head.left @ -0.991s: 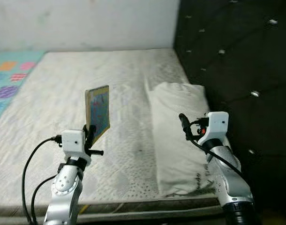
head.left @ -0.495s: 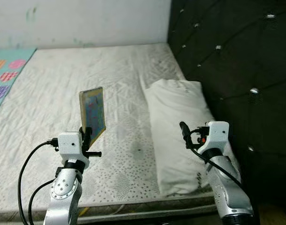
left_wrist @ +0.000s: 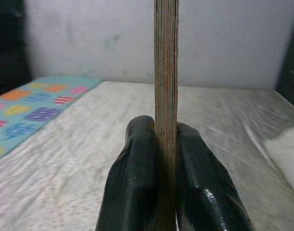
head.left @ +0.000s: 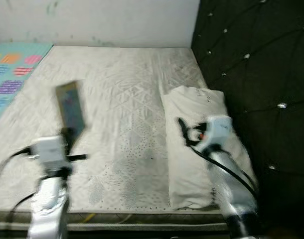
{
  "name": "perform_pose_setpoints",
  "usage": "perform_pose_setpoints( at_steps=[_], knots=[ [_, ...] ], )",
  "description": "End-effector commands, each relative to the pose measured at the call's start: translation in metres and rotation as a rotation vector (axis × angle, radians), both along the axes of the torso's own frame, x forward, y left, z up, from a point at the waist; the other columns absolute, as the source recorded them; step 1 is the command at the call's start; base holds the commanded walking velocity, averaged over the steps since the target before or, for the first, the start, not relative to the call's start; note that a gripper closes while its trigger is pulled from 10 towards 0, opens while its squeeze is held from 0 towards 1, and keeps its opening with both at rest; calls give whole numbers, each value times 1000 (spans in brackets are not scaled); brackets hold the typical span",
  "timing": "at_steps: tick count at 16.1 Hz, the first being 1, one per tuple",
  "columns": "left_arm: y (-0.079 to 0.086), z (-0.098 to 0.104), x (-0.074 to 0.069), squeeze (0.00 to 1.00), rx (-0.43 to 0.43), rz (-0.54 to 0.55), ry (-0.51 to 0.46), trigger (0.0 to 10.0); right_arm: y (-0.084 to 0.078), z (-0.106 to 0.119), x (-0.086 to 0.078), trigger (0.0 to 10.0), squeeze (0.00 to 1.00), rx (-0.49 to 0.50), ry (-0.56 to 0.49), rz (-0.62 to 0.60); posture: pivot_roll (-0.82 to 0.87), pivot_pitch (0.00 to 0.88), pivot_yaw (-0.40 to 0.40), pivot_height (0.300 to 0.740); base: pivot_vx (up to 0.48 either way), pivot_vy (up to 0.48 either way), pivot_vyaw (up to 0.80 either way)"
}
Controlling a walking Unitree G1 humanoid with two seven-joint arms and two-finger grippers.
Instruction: Clean up the room
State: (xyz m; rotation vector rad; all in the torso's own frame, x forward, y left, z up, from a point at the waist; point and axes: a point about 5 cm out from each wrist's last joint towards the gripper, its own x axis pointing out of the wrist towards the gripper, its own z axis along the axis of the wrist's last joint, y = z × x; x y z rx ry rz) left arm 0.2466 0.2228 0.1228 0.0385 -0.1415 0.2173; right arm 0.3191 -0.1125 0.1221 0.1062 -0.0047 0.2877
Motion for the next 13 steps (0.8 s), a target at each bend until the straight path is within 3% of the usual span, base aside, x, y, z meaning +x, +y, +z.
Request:
perform_pose_setpoints(
  at_steps=[1,3,6,7,9,13],
  knots=[
    [6,10,-3,0,16,33,-40,10000,7,4,2,10000,0,2,-19,30,-33,55,-58,740,0,0,0],
    [17,13,-23,0,18,143,-59,10000,31,12,11,10000,0,16,-31,133,45,38,-125,740,0,0,0],
    [23,12,-42,0,11,207,-54,10000,49,21,18,10000,0,11,-60,199,74,28,-137,740,0,0,0],
    [23,11,-42,0,9,205,-49,10000,49,22,19,10000,0,13,-64,194,68,26,-130,740,0,0,0],
    [16,9,-28,0,4,134,-35,10000,35,22,23,10000,0,4,-73,122,25,17,-95,740,0,0,0],
    [-16,13,26,0,-21,-92,-35,10000,-25,16,13,10000,0,-28,-87,-105,-146,0,29,740,0,0,0]
  ],
)
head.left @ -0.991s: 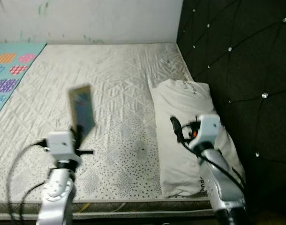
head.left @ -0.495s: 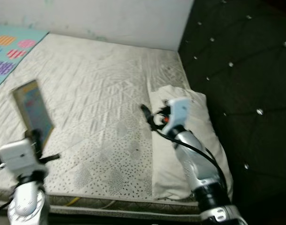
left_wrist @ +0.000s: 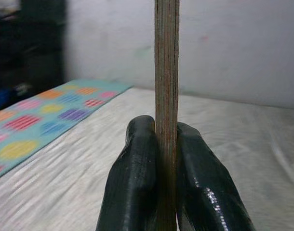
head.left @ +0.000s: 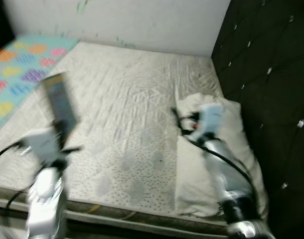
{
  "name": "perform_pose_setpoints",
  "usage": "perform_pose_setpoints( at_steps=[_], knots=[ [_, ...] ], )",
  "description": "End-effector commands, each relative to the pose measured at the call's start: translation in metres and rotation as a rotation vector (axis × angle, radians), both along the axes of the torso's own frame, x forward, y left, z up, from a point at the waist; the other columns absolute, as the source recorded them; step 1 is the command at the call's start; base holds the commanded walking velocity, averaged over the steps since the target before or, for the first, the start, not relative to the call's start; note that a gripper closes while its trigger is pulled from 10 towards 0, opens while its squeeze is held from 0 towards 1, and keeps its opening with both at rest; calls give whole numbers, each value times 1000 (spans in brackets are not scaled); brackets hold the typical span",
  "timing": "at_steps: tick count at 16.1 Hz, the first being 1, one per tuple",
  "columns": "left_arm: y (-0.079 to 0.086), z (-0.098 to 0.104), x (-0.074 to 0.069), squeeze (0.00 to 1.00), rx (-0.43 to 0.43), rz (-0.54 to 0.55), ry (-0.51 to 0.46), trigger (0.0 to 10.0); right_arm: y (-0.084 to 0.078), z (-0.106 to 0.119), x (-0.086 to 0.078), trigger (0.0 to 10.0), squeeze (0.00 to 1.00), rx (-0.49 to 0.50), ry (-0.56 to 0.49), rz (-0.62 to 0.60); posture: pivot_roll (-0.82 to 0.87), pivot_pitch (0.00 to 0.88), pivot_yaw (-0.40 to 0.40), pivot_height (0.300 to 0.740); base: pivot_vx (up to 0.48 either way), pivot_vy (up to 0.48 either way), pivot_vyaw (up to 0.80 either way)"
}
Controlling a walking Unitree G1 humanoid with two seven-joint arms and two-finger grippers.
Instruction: Clean up the room
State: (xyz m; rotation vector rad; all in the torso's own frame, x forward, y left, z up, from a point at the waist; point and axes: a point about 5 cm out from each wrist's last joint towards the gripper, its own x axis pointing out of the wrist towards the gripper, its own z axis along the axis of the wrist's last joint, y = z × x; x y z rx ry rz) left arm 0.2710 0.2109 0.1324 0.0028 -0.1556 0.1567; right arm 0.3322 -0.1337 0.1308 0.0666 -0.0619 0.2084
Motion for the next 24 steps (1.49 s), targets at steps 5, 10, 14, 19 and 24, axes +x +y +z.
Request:
perform_pose_setpoints(
  at_steps=[5,10,14,19,24],
  knots=[
    [-54,2,41,0,-36,-268,2,10000,-68,10,-31,10000,0,-43,-67,-278,-320,0,152,740,0,0,0],
    [-61,-4,47,0,-41,-312,3,10000,-60,6,-44,10000,0,-34,-44,-286,-334,15,163,740,0,0,0],
    [-36,-7,32,0,-15,-190,-9,10000,-28,6,-30,10000,0,-8,-24,-158,-249,23,96,740,0,0,0],
    [-12,-14,-2,0,12,-58,-1,10000,3,5,-20,10000,0,10,3,-17,-138,71,20,740,0,0,0],
    [-15,-14,-16,0,8,-19,15,10000,23,2,-18,10000,0,21,24,88,-109,127,-19,740,0,0,0]
  ],
)
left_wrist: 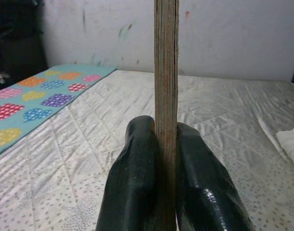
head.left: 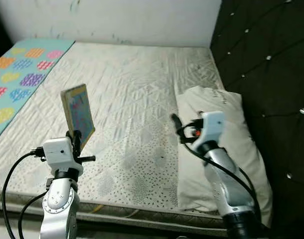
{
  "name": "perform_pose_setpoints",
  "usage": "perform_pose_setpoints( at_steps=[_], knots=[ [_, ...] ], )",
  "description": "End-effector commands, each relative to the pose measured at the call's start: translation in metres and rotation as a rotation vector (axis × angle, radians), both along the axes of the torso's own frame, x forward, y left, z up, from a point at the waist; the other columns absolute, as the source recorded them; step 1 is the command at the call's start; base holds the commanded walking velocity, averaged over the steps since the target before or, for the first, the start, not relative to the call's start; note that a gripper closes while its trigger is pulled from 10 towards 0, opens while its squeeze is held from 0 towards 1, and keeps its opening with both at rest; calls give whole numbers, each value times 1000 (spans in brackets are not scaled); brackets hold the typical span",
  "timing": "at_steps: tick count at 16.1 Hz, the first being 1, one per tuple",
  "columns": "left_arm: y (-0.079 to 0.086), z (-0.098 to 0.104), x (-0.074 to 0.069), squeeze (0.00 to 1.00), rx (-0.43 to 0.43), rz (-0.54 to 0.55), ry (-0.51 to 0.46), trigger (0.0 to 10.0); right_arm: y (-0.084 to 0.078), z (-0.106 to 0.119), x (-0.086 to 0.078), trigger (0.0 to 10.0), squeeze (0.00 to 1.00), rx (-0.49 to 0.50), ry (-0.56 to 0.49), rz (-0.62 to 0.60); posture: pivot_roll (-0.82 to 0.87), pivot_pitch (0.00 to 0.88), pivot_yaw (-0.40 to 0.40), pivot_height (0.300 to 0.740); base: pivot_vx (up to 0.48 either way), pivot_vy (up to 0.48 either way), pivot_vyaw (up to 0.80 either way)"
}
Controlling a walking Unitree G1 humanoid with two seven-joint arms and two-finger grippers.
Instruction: Clean up the room
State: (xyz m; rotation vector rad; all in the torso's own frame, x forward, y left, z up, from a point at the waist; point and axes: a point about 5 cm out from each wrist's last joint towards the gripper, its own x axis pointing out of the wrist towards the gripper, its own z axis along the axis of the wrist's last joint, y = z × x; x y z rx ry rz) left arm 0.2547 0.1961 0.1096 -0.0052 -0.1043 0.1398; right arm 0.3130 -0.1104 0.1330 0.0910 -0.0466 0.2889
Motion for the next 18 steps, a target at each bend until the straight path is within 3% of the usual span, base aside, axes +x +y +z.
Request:
perform_pose_setpoints(
  at_steps=[1,6,13,15,18],
  knots=[
    [-3,9,-2,0,16,-3,-35,10000,1,-3,-1,10000,0,-4,20,14,-106,136,-25,740,0,0,0],
    [3,8,-17,0,14,58,-18,10000,10,-11,-6,10000,0,-12,56,72,-77,153,-69,740,0,0,0],
    [30,19,-47,0,50,262,-59,10000,65,2,15,10000,0,16,36,294,95,111,-223,740,0,0,0],
    [39,23,-60,0,67,325,-64,10000,77,4,18,10000,0,24,32,345,140,106,-246,740,0,0,0],
    [41,22,-67,0,67,359,-62,10000,87,3,21,10000,0,26,37,386,165,99,-271,740,0,0,0]
  ],
)
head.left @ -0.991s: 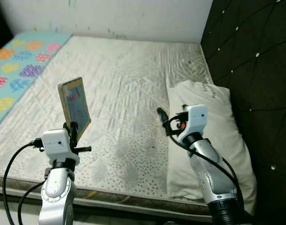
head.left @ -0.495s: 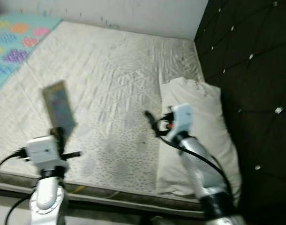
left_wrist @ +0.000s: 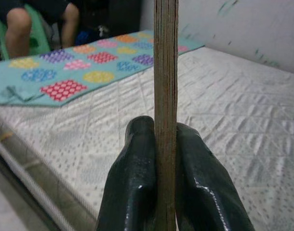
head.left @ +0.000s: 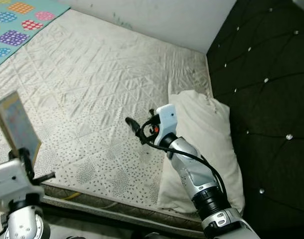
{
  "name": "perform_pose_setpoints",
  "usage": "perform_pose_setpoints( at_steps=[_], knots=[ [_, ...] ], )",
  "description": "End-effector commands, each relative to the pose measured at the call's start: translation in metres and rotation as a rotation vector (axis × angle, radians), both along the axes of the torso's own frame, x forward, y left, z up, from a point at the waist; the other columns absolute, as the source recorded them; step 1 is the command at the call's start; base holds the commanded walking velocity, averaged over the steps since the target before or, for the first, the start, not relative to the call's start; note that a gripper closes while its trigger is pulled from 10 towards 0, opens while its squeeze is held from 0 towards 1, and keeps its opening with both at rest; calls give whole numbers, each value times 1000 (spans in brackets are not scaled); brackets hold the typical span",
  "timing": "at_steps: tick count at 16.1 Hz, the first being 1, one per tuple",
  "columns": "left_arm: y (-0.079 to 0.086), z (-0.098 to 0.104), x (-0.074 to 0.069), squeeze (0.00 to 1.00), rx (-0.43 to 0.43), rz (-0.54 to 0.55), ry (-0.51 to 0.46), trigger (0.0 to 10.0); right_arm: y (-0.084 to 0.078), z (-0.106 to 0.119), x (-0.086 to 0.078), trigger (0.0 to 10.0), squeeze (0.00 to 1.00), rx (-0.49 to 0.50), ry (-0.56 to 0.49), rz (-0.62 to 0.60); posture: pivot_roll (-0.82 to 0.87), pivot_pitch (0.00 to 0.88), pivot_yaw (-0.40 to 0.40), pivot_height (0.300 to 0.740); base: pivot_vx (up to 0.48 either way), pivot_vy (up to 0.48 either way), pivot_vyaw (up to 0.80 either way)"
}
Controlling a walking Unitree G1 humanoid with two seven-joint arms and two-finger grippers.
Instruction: Clean up the room
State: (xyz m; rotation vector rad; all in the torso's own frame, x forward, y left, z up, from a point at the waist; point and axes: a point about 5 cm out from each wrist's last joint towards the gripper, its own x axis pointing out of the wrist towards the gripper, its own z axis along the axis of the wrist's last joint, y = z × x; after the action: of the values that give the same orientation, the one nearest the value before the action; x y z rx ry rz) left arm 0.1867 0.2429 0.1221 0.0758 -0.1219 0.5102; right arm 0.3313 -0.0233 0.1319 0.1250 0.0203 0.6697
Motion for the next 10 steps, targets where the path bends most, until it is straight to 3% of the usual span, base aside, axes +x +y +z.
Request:
perform_pose_setpoints(
  at_steps=[1,3,6,7,8,10],
  knots=[
    [-7,7,2,0,9,-16,-44,10000,2,5,2,10000,0,12,-20,16,164,94,-269,740,0,0,0],
    [-16,4,7,0,-6,-38,-42,10000,-1,2,4,10000,0,5,-19,12,157,68,-257,740,0,0,0],
    [-16,1,24,0,-13,-85,-37,10000,-8,5,8,10000,0,5,-42,-25,120,22,-223,740,0,0,0],
    [-17,-2,28,0,-21,-103,-33,10000,-15,6,10,10000,0,5,-52,-54,104,12,-206,740,0,0,0],
    [-21,-5,36,0,-25,-153,-18,10000,-37,5,13,10000,0,-10,-64,-131,62,2,-177,740,0,0,0],
    [-26,-8,39,0,-55,-224,-4,10000,-63,0,13,10000,0,-40,-63,-204,20,1,-151,740,0,0,0]
  ],
)
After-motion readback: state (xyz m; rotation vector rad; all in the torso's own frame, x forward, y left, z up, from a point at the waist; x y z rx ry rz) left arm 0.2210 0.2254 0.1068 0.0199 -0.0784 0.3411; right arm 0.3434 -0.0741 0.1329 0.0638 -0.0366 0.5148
